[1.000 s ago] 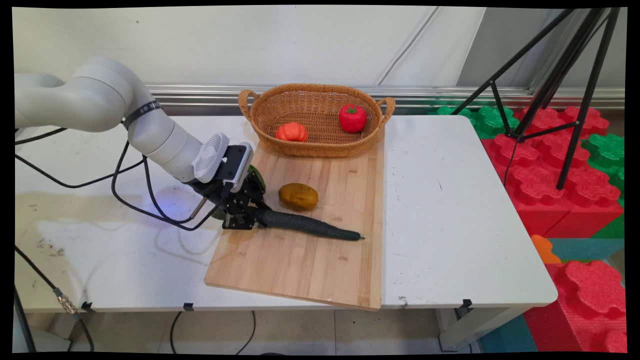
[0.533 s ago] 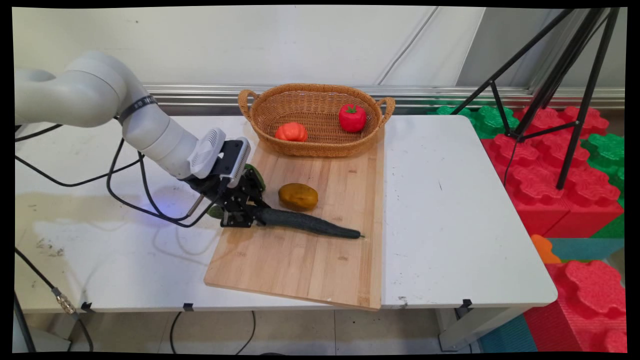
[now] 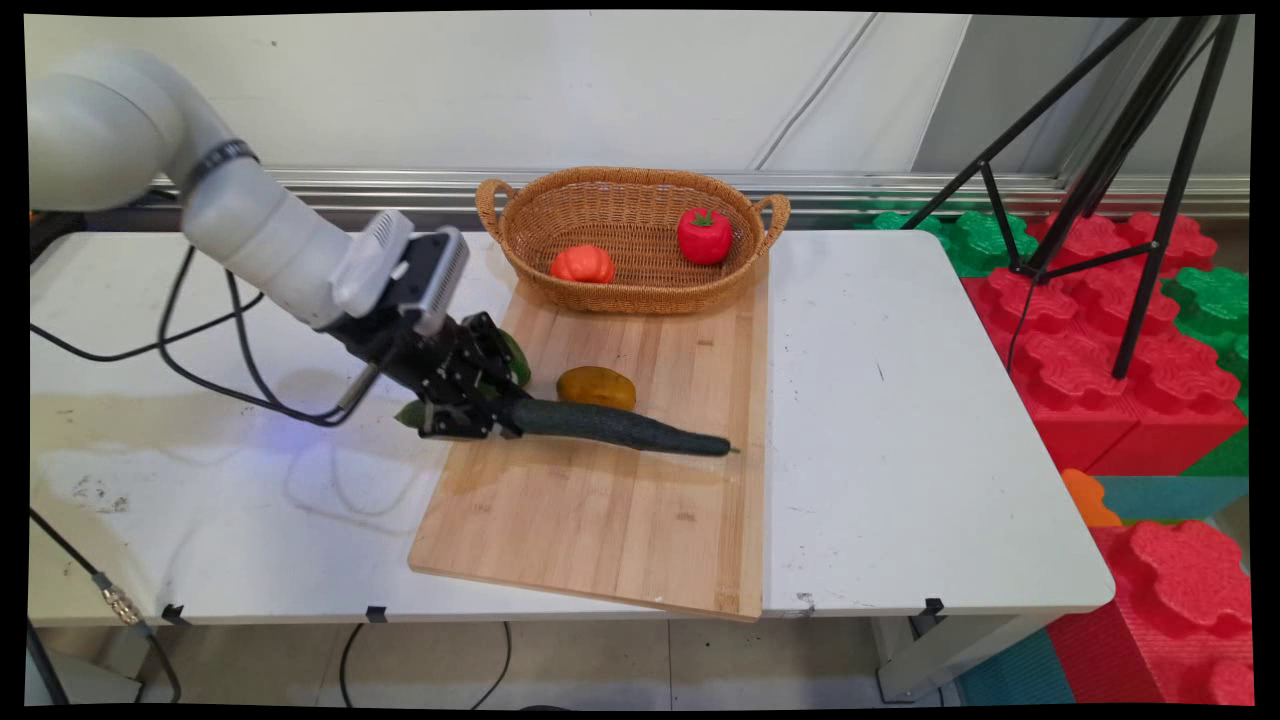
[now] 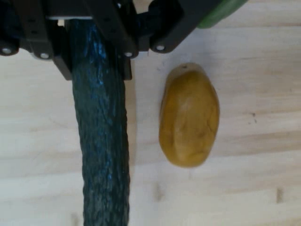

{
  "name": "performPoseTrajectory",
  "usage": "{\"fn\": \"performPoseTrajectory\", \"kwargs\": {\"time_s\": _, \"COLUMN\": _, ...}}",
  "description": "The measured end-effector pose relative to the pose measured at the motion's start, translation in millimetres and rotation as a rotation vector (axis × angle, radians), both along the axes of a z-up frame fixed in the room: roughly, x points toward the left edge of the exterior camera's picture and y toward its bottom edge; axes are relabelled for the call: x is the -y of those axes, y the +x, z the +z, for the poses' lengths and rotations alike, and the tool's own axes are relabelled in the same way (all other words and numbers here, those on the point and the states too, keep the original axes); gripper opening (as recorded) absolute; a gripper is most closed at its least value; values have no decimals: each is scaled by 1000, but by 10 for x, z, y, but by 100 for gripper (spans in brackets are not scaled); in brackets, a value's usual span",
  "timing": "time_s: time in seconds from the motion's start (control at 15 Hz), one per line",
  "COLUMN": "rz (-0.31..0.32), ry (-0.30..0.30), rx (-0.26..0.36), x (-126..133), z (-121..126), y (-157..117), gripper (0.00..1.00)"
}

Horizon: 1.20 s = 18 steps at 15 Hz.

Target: Place the picked object in the vegetable basket

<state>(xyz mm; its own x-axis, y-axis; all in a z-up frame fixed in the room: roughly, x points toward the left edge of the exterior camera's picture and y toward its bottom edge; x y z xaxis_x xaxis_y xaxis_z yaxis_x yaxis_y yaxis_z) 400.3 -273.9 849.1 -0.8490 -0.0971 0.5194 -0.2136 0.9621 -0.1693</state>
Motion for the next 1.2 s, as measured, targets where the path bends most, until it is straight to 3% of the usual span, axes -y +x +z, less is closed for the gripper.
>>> {"fn": "performPoseTrajectory", "kwargs": {"time_s": 0.4, "rz": 43, "ry": 0, "rx": -76, "x": -52, "z": 507, "y": 176, "gripper": 0}}
{"fn": "performPoseTrajectory", "kwargs": {"time_s": 0.67, "rz": 76, "ry": -34, "rx": -102, "x": 41, "z": 828, "y": 348, "gripper": 0}}
{"fn": "performPoseTrajectory", "kwargs": {"time_s": 1.2, "rz": 116, "ry": -128, "rx": -93, "x": 408, "z": 1074, "y": 563, "gripper": 0}}
